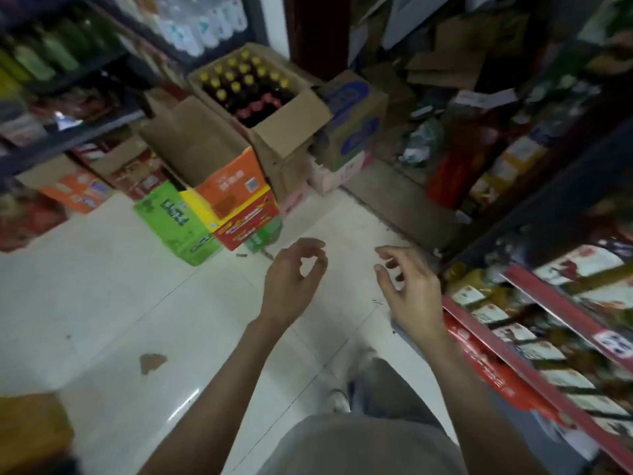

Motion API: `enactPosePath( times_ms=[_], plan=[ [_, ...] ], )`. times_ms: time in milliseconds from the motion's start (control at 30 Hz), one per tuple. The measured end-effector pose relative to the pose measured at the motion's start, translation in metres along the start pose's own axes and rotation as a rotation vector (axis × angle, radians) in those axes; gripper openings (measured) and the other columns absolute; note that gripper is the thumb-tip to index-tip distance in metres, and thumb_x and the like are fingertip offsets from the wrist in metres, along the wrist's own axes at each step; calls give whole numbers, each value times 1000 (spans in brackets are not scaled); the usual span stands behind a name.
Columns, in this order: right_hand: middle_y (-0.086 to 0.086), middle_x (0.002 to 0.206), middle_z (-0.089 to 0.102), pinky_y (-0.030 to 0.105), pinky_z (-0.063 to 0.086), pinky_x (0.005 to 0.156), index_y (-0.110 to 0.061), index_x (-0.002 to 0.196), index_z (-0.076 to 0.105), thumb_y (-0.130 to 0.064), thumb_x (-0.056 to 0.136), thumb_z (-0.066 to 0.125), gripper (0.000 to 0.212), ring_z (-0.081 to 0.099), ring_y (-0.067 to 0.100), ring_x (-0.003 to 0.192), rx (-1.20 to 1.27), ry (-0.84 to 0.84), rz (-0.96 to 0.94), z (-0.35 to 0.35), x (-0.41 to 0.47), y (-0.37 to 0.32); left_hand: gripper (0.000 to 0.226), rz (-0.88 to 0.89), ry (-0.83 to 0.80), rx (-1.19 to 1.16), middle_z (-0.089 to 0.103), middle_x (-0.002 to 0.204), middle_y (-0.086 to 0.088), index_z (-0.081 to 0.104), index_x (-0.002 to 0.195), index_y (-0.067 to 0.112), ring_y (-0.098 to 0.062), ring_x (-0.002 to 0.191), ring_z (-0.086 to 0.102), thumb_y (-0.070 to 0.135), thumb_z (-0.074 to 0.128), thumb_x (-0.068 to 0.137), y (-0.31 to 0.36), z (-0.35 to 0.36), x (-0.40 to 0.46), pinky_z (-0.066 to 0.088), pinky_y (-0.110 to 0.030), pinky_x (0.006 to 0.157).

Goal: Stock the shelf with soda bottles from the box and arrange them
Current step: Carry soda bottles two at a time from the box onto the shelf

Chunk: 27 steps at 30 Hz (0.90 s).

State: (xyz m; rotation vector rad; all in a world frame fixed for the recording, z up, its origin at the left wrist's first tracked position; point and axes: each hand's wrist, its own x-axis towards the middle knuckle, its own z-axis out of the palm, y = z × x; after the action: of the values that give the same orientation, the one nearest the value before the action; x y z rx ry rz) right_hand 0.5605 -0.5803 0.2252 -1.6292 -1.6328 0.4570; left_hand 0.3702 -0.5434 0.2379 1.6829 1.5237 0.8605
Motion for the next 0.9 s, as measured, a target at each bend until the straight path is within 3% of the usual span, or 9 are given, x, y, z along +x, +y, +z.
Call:
enactPosePath(
  times_ms=[133, 267, 367, 500, 600, 767, 900],
  plan=[
    [4, 105, 67, 31, 50, 73, -14, 112, 66, -14, 86, 63, 26, 63, 23, 90, -63, -216, 55, 76, 57, 11, 16, -225, 81, -22, 68, 98, 14, 61, 104, 24, -7, 91, 63, 15, 61, 90, -65, -34, 40, 51, -29, 80],
    [4, 115, 65, 23, 41, 80, -13, 119, 62, -13, 89, 63, 29, 60, 23, 103, -59, -345, 104, 138, 136, 18, 22, -377, 113, -100, 68, 93, 9, 59, 100, 21, 12, 78, 60, 2, 58, 89, -107, -64, 110, 47, -12, 74],
    [4, 121, 63, 21, 39, 84, -13, 123, 59, -15, 92, 60, 32, 58, 20, 110, -27, -419, 106, 178, 211, 18, 20, -438, 158, -61, 68, 92, 11, 62, 102, 16, 5, 82, 62, 2, 57, 89, -121, -86, 174, 48, -15, 77],
    [8, 120, 63, 22, 38, 82, -9, 124, 58, -15, 92, 60, 33, 57, 23, 111, -37, -420, 106, 220, 313, 10, 19, -404, 181, 90, 68, 98, 7, 65, 108, 16, -20, 92, 65, 18, 56, 91, -141, -113, 270, 53, -35, 80],
    [13, 123, 61, 30, 41, 86, -6, 128, 55, -16, 93, 60, 37, 55, 29, 114, -55, -414, 106, 253, 388, 9, 20, -392, 176, 202, 69, 103, -1, 63, 109, 15, -23, 95, 65, 20, 57, 90, -165, -128, 351, 51, -35, 78],
    [11, 125, 60, 23, 38, 88, -7, 129, 55, -14, 92, 61, 38, 55, 25, 116, -45, -393, 133, 311, 494, 21, 29, -362, 152, 284, 68, 109, -7, 62, 116, 17, -28, 100, 63, 26, 56, 89, -225, -146, 481, 51, -39, 83],
    [8, 131, 56, 29, 40, 91, -13, 134, 50, -17, 93, 59, 42, 51, 24, 121, -62, -395, 180, 366, 559, 42, 33, -335, 101, 341, 62, 119, -8, 56, 124, 18, -26, 111, 55, 30, 55, 93, -275, -150, 570, 43, -34, 85]
  ],
)
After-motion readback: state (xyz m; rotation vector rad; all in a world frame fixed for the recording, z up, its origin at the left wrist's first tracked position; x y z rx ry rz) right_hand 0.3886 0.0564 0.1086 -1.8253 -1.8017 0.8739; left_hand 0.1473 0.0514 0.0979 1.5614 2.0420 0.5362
